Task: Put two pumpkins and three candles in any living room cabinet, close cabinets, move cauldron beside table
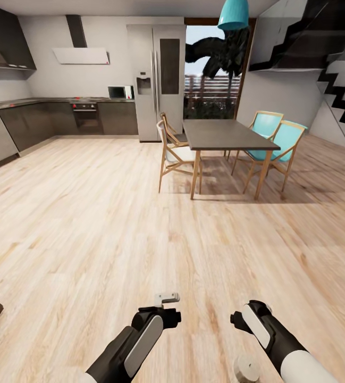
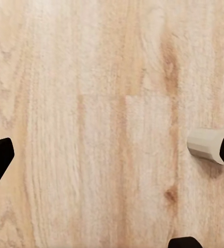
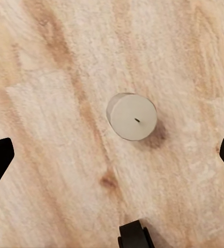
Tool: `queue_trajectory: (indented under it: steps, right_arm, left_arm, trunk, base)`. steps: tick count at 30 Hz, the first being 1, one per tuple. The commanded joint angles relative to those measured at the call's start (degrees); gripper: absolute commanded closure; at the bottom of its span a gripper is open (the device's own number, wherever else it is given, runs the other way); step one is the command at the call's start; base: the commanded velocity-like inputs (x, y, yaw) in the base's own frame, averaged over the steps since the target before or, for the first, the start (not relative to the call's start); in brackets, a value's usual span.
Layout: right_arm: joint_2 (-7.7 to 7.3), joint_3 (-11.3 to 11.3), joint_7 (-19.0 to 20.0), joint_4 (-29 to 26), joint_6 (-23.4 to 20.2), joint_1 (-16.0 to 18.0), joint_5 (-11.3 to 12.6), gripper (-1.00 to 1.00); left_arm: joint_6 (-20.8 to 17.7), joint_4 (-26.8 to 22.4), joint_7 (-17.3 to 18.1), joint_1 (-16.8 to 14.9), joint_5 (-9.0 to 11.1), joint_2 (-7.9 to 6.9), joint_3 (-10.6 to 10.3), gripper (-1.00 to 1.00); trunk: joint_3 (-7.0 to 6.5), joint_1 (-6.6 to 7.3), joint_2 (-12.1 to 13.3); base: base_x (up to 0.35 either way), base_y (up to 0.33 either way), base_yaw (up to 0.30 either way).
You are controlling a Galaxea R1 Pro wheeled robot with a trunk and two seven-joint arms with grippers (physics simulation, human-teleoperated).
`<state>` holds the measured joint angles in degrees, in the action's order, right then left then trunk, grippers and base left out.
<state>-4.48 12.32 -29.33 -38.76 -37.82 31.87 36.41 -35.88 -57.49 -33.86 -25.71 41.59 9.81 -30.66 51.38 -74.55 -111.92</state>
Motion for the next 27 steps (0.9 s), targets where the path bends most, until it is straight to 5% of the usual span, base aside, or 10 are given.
queue_trajectory:
  steps: [1,18,27]
  right_arm:
    - [-0.09,0.4,-0.5,-0.1,-0.1,0.0,0.6,-1.00]
    - [-0.35,0.4,-0.5,0.1,0.2,0.0,0.4,-1.00]
    - [-0.52,0.4,-0.5,4.8,6.7,0.0,0.4,-1.00]
  left_arm:
    - [0.0,-0.1,-0.6,0.0,0.6,0.00,-0.1,-1.00]
    - [0.1,-1.1,-0.6,0.0,1.2,-0.03,-0.2,-1.00]
    - [0.0,-1.1,-0.7,0.0,1.3,-0.05,-0.2,-1.00]
  trunk:
    - [0.24,-0.21,-0.4]
    - [3.29,-3.95,-7.3]
    - [4.90,-5.92,-10.9]
  base:
    - [-0.120,0.000,0.000]
    - [-0.031,0.000,0.000]
    - [0.000,0.000,0.000]
